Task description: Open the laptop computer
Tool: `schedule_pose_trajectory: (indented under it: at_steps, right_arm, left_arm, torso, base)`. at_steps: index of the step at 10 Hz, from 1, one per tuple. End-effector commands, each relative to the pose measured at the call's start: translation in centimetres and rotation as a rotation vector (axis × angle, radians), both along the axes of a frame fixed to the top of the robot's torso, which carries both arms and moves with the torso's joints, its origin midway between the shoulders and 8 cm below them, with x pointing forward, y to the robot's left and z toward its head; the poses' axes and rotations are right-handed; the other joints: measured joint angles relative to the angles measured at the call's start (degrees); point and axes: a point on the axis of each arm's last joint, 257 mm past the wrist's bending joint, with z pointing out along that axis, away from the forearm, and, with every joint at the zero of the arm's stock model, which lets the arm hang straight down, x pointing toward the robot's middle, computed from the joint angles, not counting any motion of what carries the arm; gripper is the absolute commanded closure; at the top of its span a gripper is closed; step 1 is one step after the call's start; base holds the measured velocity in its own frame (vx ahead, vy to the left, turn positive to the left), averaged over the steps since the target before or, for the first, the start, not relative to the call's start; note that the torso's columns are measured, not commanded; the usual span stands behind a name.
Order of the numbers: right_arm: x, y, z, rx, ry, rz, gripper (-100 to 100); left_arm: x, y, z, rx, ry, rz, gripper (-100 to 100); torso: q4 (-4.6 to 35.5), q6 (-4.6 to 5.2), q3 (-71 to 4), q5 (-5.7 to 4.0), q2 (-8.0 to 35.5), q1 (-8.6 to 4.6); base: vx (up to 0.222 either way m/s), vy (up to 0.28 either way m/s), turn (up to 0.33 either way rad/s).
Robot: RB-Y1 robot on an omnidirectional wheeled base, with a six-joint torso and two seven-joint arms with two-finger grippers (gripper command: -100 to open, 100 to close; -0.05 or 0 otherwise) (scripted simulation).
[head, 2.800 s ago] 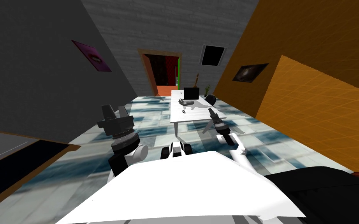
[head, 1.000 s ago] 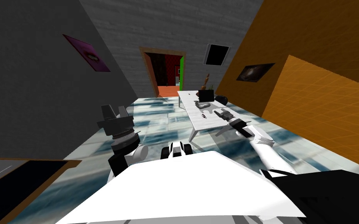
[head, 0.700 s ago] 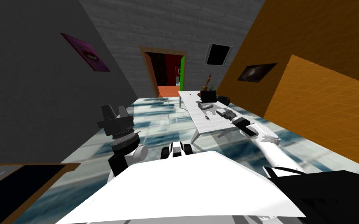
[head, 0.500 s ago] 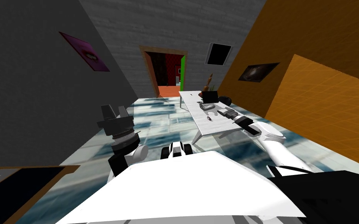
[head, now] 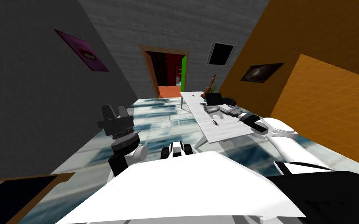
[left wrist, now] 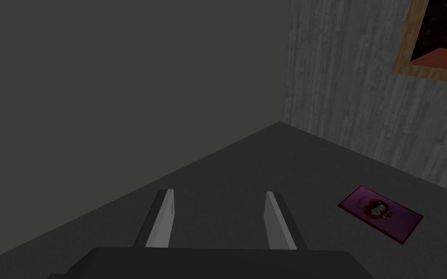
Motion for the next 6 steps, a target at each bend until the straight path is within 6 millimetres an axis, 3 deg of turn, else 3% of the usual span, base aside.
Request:
schedule_pose_trajectory:
  at_steps: [1,4,6]
  right_arm:
    - [0.1,-1.5,1.2,-0.110,0.033,-0.001,-100]
    - [0.2,-3.1,2.5,-0.237,0.075,0.002,-100]
    - [0.2,-4.2,3.3,-0.337,0.115,0.007,-100]
  left_arm:
    - [0.0,0.0,0.0,0.000,0.000,0.000,0]
    - [0.0,0.0,0.0,0.000,0.000,0.000,0]
    - [0.0,0.0,0.0,0.000,0.000,0.000,0]
  torso:
    - [-0.1,-0.02,-0.1,0.00,-0.2,0.07]
    - [0.0,0.01,0.1,0.01,0.2,0.05]
    - [-0.1,-0.02,-0.1,0.03,-0.1,0.14]
  base:
    - [0.197,0.047,0.009]
    - [0.193,0.016,0.015]
    - [0.268,0.020,0.035]
